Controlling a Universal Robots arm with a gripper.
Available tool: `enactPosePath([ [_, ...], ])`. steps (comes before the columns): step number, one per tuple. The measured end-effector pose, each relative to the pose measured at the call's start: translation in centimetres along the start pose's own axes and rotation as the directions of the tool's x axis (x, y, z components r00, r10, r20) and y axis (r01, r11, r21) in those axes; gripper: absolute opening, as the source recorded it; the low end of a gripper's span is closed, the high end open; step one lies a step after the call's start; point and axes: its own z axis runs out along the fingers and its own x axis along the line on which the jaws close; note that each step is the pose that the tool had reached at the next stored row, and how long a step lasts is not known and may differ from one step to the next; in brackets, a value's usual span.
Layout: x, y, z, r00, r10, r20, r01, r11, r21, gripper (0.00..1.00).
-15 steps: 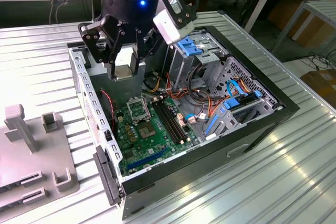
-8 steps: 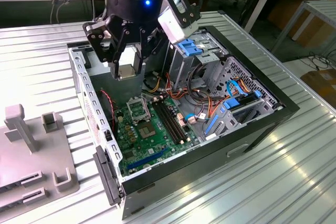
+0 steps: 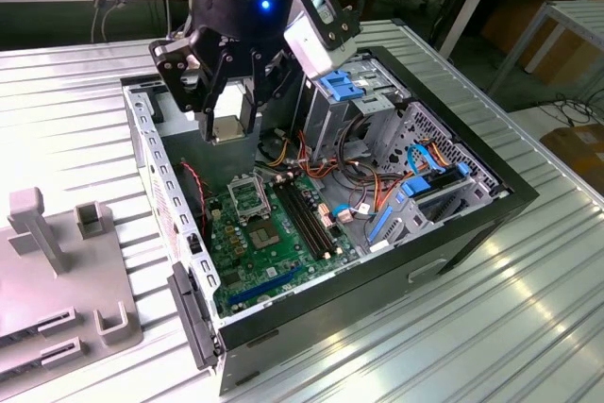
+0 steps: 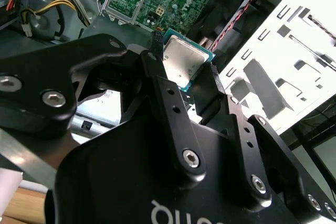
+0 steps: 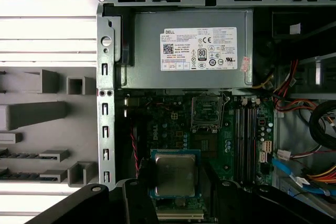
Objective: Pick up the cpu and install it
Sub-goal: 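Pick up the cpu and move it towards the insertion slot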
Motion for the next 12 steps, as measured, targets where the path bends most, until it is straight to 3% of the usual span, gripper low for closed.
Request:
enactPosePath([
  [5,-0.20,-0.15,0.02,1.0000,0.000,-0.0001,0.000,1.0000,0.0002,0.47],
  [12,-2.14,-0.25,0.08,1.0000,0.000,0.0000,0.000,1.0000,0.0002,0.47],
])
